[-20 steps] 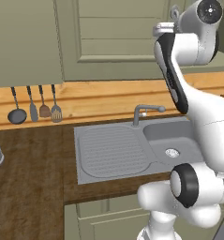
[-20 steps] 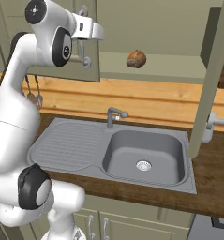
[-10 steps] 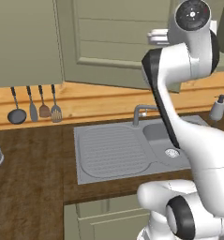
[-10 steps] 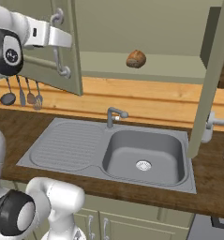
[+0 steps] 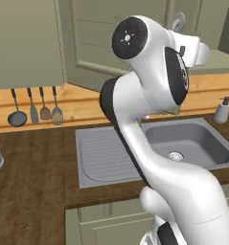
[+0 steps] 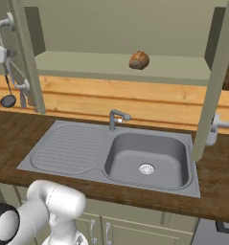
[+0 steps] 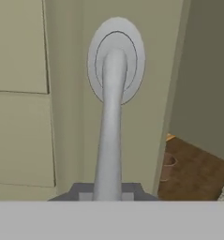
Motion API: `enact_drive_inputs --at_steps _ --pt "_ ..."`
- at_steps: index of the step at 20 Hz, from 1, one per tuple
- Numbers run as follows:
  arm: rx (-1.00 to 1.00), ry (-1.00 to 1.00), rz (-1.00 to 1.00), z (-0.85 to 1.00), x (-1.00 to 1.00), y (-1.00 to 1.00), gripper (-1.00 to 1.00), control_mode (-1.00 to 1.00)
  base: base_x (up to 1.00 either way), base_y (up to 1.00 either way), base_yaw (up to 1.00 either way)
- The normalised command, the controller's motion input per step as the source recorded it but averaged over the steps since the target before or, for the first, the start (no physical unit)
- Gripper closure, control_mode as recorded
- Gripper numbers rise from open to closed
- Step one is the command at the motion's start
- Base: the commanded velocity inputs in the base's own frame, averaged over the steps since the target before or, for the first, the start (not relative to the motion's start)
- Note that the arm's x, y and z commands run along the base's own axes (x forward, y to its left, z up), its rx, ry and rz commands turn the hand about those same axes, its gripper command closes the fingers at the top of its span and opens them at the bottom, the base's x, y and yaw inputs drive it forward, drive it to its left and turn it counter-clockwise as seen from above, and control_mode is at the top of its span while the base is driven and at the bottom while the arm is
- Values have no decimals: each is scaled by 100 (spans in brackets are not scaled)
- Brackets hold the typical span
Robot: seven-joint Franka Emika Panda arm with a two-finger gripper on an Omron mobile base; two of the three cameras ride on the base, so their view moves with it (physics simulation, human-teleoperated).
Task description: Open the cabinet, pick up the bread from the cabinet and place it in the basket. Then move the basket to the dining counter.
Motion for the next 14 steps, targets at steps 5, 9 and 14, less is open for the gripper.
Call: enact_drive_inputs --at_steps 5,9,14 --pt "-7 0 -25 -5 -100 96 100 -100 0 0 0" --pt "-5 0 -22 -4 -47 83 -100 -100 0 0 0" --pt "0 0 -10 0 -1 27 -100 -100 0 0 0"
